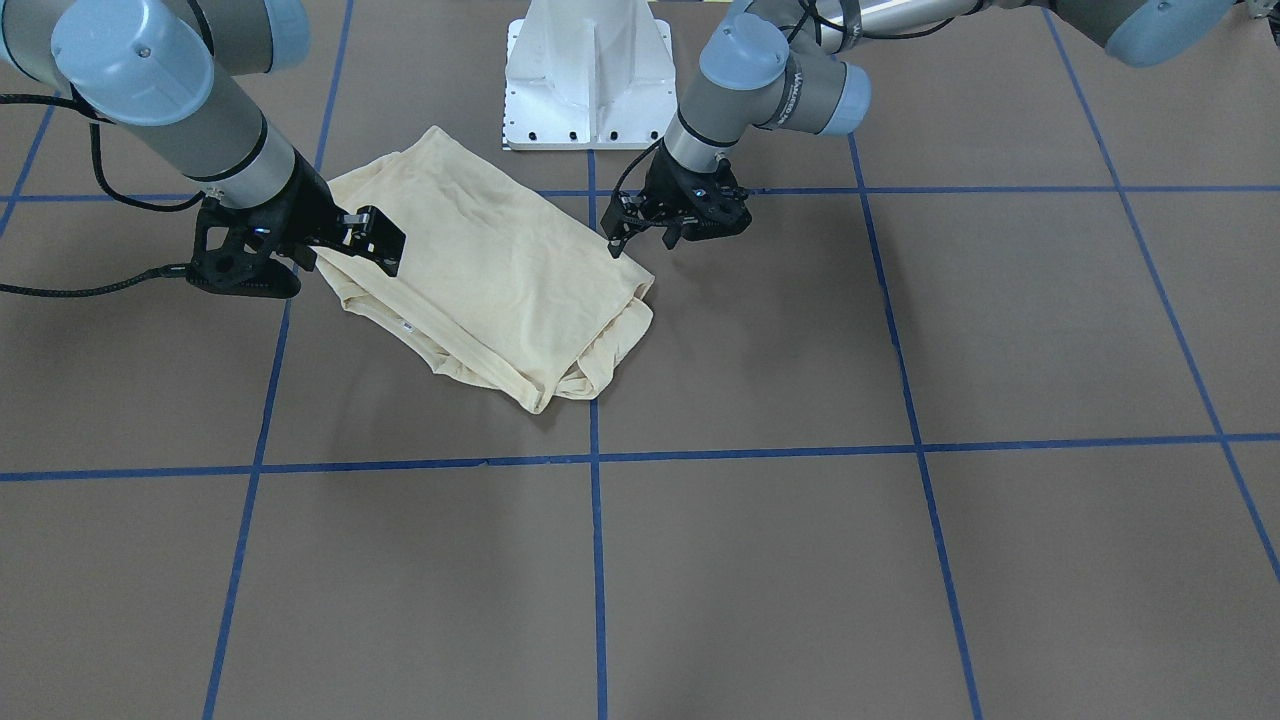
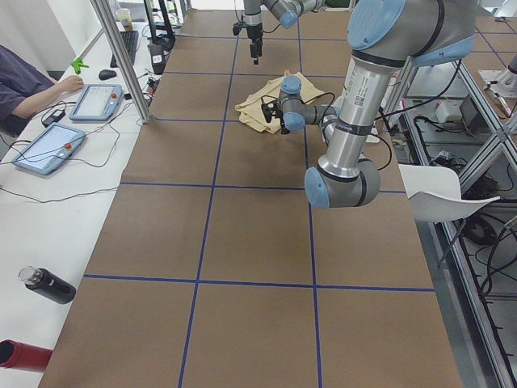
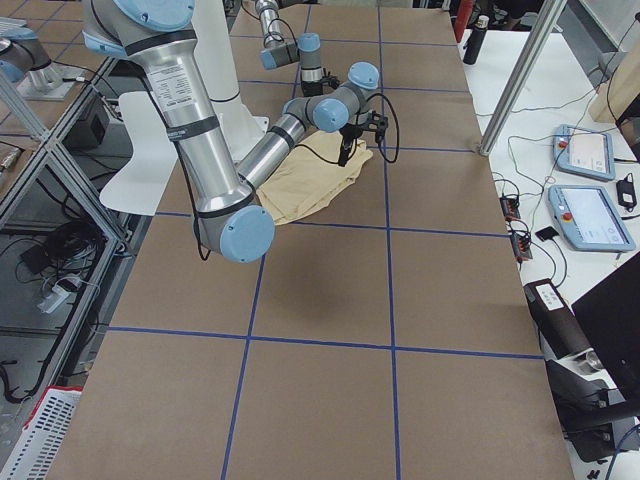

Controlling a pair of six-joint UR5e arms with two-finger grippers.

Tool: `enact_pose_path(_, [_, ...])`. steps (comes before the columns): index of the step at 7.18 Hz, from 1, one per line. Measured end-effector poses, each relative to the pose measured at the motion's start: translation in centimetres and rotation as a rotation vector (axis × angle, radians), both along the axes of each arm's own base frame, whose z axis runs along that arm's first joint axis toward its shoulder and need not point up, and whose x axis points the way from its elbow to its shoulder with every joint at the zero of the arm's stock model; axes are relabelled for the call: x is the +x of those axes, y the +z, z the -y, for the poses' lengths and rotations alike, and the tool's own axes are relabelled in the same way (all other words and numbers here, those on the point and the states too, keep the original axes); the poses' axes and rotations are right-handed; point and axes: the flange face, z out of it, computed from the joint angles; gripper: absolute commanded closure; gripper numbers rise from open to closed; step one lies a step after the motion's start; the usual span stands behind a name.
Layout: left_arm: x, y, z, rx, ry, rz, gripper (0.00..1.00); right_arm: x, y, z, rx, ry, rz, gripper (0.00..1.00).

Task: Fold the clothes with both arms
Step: 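Lower the left gripper to the shirt corner nearest it and grasp it, then pull the grasped corner away from the robot with the left gripper, straightening the shirt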

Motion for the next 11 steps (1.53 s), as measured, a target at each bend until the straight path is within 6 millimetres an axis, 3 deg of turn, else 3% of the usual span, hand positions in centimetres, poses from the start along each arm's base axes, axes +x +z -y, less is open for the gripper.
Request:
enact_pose_path(8, [0.9,-0.1,2.2,0.027,-0.012,0.021,0.18,0.3,0.1,0.3,0.000,0.006,-0.001,0.00])
enact_pose_path(11, [1.1,-0.2,2.4,0.031,-0.010,0.023,0.34,0.4,0.1,0.3,-0.001,0.007,0.000,0.00])
